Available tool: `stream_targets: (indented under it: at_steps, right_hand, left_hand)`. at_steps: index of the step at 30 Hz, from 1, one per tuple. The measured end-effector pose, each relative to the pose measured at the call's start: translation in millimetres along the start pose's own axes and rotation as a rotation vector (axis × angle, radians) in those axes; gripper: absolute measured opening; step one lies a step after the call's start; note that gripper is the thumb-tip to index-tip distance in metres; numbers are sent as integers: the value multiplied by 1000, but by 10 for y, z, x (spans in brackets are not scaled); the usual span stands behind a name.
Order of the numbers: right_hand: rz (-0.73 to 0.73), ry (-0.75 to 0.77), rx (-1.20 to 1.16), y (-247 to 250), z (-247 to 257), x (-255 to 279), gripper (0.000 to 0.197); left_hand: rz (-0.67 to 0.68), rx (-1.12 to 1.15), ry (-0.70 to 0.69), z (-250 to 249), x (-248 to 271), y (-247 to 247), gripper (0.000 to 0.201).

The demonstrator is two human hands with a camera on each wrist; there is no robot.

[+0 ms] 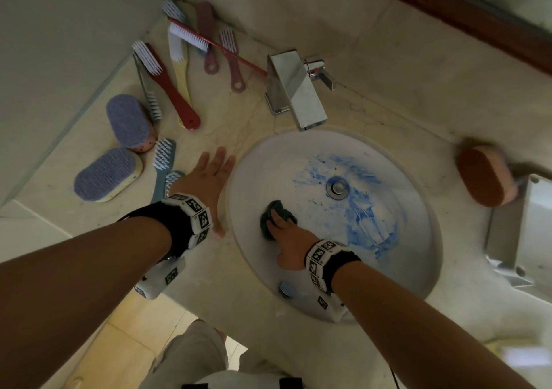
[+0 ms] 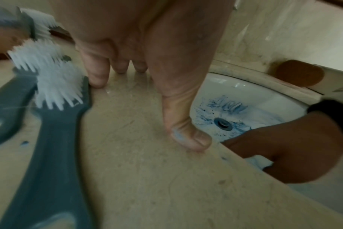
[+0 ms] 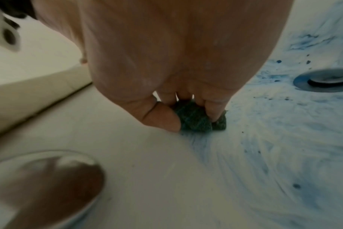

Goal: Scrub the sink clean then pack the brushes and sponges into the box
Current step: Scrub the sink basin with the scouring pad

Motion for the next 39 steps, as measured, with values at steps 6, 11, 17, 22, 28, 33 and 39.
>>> stream_targets:
  at_steps: [6, 11, 17, 22, 28, 33, 39]
  right_hand:
    - [-55, -78, -36, 328, 107, -262, 91]
    - [-1, -92, 5, 73, 78, 52, 80]
    - [15, -127, -43, 5, 90, 183, 73]
    - [-46, -220, -173, 96, 255, -33, 72]
    - [-61, -281, -162, -23, 75, 186, 55]
    - [40, -355, -23, -268, -272, 404, 48]
    - [45, -257, 86, -46, 27, 261, 48]
  left_hand:
    - [4, -16, -13, 17, -15, -9, 157]
    - [13, -37, -20, -7, 16, 35, 152]
    - [-96, -60, -104, 74, -146, 337, 130]
    - [-45, -104, -114, 26, -215, 351, 139]
    - [-28, -99, -92, -18, -251, 311, 142]
    - [-27, -102, -111, 18, -282, 323, 144]
    - [-23, -138, -107, -22, -293, 336, 144]
Point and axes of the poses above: each hand's wrist, its own x-axis away from the middle knuckle, its own y-axis out of the back of the hand, z = x × y, the point moved 8 cm from there along -x, towards the middle knuckle, and after that the axes turned 8 degrees about -z, right-handed, at the moved point
